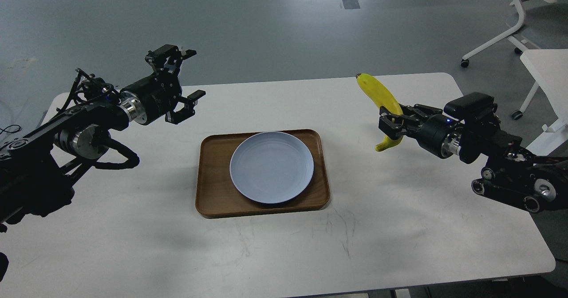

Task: Place banana on plate with both arms
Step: 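Lift the banana and carry it over the plate, then lower the banana onto the plate with the right gripper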

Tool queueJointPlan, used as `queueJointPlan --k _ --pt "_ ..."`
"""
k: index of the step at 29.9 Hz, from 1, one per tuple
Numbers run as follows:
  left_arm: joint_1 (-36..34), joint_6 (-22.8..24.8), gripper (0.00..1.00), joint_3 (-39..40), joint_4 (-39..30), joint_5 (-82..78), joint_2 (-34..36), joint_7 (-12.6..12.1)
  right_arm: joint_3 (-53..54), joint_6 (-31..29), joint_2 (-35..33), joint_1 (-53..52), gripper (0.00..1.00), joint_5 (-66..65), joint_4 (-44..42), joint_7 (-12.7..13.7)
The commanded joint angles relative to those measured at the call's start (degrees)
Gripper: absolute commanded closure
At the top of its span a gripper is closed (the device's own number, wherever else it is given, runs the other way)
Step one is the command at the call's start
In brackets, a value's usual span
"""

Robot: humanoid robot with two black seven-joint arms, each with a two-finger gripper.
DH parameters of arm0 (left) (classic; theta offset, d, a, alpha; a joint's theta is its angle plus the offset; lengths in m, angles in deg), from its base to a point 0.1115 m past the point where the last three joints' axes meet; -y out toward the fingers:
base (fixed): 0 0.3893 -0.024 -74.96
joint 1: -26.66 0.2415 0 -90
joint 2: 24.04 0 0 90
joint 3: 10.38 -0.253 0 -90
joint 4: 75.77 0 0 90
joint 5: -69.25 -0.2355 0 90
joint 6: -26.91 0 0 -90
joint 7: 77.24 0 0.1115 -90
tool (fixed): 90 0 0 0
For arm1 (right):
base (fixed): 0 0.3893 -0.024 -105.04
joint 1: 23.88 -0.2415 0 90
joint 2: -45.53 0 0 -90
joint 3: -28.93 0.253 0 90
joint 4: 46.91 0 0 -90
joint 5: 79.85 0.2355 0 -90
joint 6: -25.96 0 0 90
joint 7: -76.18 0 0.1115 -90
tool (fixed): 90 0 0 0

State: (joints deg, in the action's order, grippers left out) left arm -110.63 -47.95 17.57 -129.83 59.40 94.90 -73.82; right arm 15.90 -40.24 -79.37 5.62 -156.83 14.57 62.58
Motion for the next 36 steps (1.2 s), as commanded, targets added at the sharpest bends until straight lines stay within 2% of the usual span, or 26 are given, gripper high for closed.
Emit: queueJointPlan --k 1,6,10,11,13,16,25,36 --pt "-0.09 -0.11 0.02 0.18 -0.25 0.0 -0.02 0.0 -1.2 -0.15 6.49 -4.17 1.0 0.34 -0.39 -1.87" --pt "-0.09 -0.11 0.02 0.27 -0.51 0.0 0.16 0.0 -7.52 -0.33 13.08 -9.18 1.0 4.54 -3.11 -2.31" --pt "-0.09 -0.2 0.02 0.7 -0.51 0.09 0.24 0.09 -11.83 -1.38 23.89 -9.81 1.0 6.49 -10.92 -2.84" --pt "-0.09 -0.2 0.02 0.71 -0.51 0.09 0.25 0.09 -11.84 -1.39 23.92 -9.81 1.0 6.49 -10.94 -2.84" --pt "-0.09 -0.2 0.02 1.32 -0.51 0.09 0.33 0.09 -14.38 -2.0 29.08 -9.28 1.0 6.49 -15.75 -2.84" --pt "-0.09 -0.2 0.02 1.32 -0.51 0.09 0.42 0.09 -17.98 -2.53 33.39 -8.84 1.0 6.58 -20.68 -2.66" --pt "-0.09 -1.25 0.02 1.76 -2.8 0.09 1.83 0.09 -22.03 -3.32 34.9 -7.43 1.0 8.25 -22.98 -2.57" --pt "-0.09 -1.17 0.02 1.76 -2.89 0.09 2.88 0.09 -22.57 -3.32 34.9 -7.26 1.0 8.78 -19.73 -2.84"
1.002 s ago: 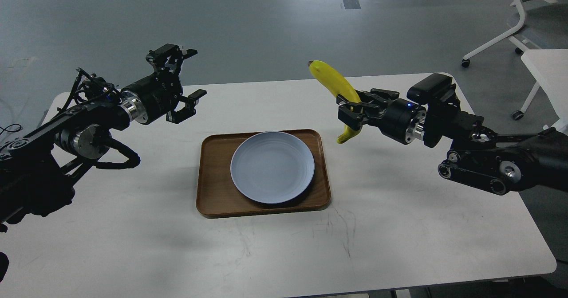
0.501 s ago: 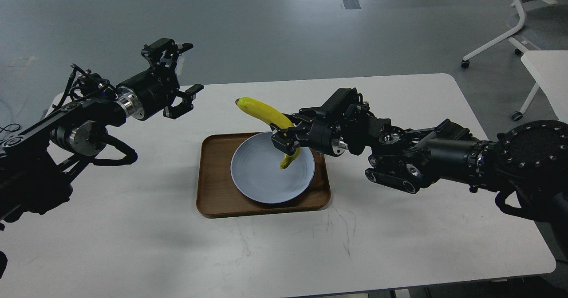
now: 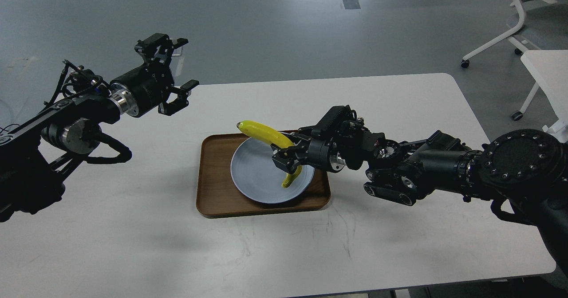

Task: Place banana on plate with both arms
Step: 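Lower the banana onto the plate with the right gripper, then open the right gripper and raise it off the banana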

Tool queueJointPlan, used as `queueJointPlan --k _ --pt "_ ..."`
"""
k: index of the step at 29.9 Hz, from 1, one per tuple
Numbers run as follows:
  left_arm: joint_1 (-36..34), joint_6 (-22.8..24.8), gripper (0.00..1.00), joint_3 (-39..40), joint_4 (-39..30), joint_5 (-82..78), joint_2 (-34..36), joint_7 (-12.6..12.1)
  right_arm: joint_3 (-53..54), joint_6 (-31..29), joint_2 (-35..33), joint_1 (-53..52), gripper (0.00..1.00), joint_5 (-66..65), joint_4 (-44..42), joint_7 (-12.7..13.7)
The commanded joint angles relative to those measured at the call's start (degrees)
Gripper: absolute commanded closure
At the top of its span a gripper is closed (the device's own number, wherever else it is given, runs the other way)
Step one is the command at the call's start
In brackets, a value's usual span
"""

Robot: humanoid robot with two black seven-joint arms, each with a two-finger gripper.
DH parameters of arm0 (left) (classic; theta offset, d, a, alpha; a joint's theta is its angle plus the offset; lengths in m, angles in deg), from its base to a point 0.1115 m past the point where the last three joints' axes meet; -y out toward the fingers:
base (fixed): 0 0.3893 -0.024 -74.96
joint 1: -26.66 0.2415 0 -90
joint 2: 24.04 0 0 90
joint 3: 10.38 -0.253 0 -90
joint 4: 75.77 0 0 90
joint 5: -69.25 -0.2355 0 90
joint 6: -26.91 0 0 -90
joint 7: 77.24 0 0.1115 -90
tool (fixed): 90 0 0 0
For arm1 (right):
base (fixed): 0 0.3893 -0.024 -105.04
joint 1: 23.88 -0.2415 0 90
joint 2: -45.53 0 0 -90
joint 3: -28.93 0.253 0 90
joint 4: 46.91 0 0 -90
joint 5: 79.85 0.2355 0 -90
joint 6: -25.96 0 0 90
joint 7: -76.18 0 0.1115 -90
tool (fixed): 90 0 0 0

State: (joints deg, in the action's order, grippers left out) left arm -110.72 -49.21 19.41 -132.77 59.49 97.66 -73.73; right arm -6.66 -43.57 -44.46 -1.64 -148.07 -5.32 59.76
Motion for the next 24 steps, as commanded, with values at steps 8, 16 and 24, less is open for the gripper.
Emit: queueJointPlan --k 8,16,24 --pt "0.0 0.0 0.02 -0.08 -0.04 0.0 0.03 0.0 0.08 0.09 -0.01 0.09 0.54 0.54 0.07 0.16" --pt "0.09 0.0 0.02 -0.08 0.05 0.0 -0.15 0.0 1.4 0.97 -0.01 0.09 0.0 8.08 0.34 0.68" --pt "0.09 0.0 0.02 -0.08 0.05 -0.09 -0.06 0.0 11.58 0.97 -2.11 -0.71 0.0 12.14 1.56 0.68"
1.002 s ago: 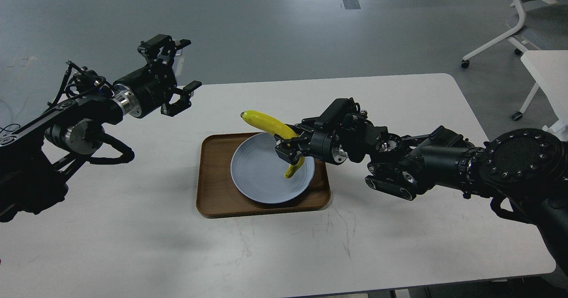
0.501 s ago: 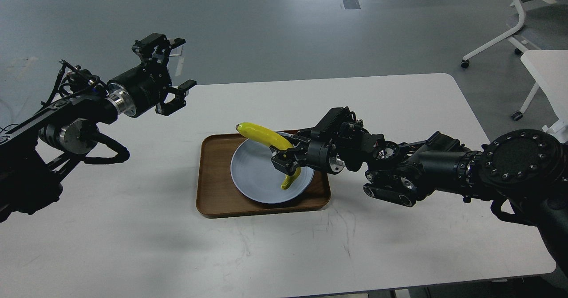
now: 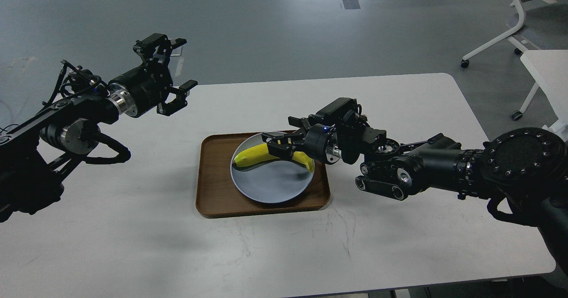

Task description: Place banana on plate with both arms

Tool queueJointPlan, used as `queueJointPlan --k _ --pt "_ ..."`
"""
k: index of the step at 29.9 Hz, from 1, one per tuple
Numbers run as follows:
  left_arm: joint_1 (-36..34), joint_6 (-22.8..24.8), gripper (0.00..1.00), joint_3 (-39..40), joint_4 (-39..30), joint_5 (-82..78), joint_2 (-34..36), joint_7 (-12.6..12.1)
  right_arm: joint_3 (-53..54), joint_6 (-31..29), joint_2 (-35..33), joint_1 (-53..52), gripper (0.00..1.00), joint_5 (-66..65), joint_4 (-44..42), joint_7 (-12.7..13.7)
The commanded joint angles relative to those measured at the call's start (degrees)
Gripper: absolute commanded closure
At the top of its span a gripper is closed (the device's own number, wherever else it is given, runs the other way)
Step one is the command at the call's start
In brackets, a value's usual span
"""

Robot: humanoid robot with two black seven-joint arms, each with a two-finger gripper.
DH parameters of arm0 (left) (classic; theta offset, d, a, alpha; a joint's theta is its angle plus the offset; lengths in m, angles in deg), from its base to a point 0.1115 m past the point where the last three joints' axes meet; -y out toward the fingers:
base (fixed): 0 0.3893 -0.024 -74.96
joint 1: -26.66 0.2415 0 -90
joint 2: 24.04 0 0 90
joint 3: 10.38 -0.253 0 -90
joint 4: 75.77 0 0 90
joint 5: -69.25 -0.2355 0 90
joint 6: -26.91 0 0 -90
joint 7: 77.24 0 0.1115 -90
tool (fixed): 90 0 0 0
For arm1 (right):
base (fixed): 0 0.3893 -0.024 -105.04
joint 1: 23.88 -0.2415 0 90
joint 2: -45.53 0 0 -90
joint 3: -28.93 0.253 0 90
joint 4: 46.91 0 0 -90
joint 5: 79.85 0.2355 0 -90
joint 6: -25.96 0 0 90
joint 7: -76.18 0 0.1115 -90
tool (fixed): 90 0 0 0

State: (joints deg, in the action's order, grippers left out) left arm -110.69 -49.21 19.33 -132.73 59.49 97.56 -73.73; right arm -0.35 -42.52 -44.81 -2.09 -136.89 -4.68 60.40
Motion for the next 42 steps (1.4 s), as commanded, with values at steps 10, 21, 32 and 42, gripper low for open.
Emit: queueJointPlan --k 10,21,32,42 --pt "0.32 0.01 0.02 0.0 0.01 0.09 -0.04 0.0 27.51 -7.88 -18.99 0.97 0.0 30.38 16.3 0.22" --pt "2.87 0.0 0.02 0.09 0.19 0.96 -2.23 -0.09 39.3 -20.99 -25.5 7.29 0.0 55.45 20.08 7.33" --pt "6.91 0.89 0.02 3.6 0.1 2.99 -2.06 -0.62 40.18 -21.08 -27.7 9.15 0.0 63.19 25.54 11.21" --pt "6.83 0.8 0.02 5.45 -2.27 3.08 -1.36 -0.62 42.11 -21.08 -27.52 8.53 0.0 64.6 24.92 11.12"
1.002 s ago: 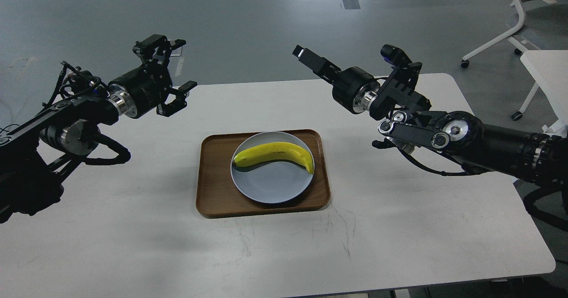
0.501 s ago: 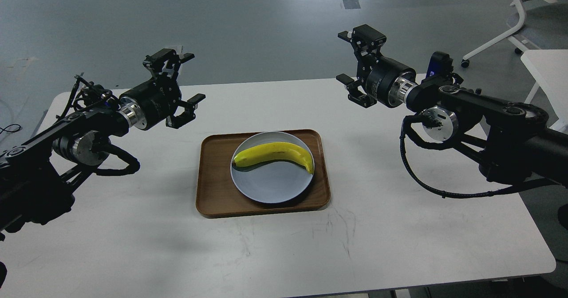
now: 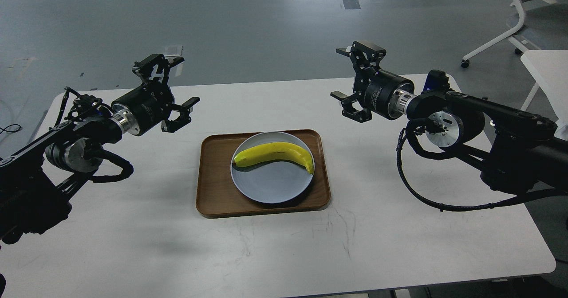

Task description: Place banana on plate with both arms

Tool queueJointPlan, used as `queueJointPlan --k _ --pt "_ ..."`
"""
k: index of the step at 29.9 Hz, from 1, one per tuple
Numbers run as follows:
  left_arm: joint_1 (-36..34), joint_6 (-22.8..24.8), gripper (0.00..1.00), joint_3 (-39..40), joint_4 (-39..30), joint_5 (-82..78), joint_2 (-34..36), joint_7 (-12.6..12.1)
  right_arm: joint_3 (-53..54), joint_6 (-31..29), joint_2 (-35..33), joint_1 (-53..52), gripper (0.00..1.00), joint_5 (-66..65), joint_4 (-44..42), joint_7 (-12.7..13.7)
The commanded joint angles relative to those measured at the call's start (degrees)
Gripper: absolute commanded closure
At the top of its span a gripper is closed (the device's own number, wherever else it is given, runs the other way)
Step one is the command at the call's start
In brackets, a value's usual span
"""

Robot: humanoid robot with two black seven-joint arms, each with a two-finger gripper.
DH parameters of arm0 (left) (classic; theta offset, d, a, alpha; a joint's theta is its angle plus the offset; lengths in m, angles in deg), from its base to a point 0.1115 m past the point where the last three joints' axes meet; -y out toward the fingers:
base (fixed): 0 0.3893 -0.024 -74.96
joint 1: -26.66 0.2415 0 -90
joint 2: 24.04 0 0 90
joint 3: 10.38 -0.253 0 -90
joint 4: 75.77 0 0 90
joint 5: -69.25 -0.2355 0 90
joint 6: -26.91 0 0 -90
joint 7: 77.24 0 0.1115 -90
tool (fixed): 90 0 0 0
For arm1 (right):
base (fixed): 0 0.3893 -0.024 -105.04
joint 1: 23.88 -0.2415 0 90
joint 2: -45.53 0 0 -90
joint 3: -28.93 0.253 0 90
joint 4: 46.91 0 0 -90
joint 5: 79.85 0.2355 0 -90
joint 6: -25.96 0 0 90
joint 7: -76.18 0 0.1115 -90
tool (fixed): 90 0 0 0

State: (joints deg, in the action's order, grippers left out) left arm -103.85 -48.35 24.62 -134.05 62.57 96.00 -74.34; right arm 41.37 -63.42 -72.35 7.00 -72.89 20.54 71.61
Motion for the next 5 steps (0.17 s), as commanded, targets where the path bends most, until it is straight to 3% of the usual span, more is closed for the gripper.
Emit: queueJointPlan --k 1,5 --pt "-0.01 -0.06 0.02 0.16 -0.96 0.0 0.37 0.0 0.4 -0.18 0.19 -0.64 0.0 0.42 -0.57 -0.18" --pt "0.08 -0.06 0.02 0.51 -1.05 0.0 0.73 0.0 0.13 -0.53 0.11 -1.43 0.0 -0.28 -1.1 -0.87"
